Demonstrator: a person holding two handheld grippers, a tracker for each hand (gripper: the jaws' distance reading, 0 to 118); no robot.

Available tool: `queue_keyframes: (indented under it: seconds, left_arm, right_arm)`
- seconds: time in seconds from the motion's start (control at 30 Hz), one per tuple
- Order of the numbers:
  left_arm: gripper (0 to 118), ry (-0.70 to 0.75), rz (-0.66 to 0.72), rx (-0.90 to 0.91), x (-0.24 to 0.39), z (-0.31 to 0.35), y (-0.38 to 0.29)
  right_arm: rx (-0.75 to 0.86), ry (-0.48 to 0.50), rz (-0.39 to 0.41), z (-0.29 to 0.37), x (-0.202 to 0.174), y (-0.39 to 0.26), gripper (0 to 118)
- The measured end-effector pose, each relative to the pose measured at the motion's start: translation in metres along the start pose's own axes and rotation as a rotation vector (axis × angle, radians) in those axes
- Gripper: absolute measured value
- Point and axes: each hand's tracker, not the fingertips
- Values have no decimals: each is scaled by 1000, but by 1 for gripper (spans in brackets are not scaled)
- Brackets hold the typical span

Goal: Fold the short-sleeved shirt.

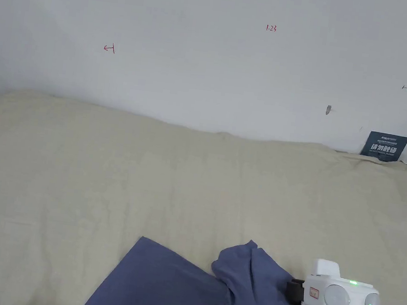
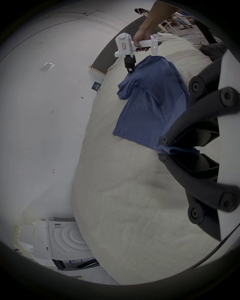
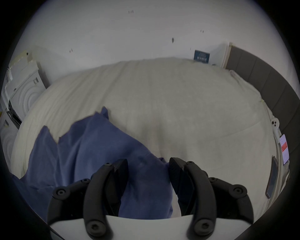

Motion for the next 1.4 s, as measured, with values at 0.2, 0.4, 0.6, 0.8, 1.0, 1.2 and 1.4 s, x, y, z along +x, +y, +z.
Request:
queue_keyframes:
  seconds: [0.2,0.4,0.6,0.8,1.0,1.2,1.4]
  left_arm:
    - [2,18,7,-18,19,8,4]
    - [2,17,16,-11,23,12,8]
    - [2,-6,16,42,30,22,25]
    - [2,-17,-6,151,33,40,70]
    - [2,-7,-14,304,20,74,142]
    - [2,11,-30,416,13,114,207]
    - [2,58,-77,480,26,139,247]
  right_arm:
    - [68,30,97,5,-7,-8,9]
    - [190,2,96,42,-7,-11,8]
    - [352,27,68,104,-7,-12,7]
    - [481,16,79,172,-7,-8,7]
    - [573,-11,85,234,2,9,7]
    - [662,19,103,296,1,27,7]
    - [742,28,135,336,-22,42,7]
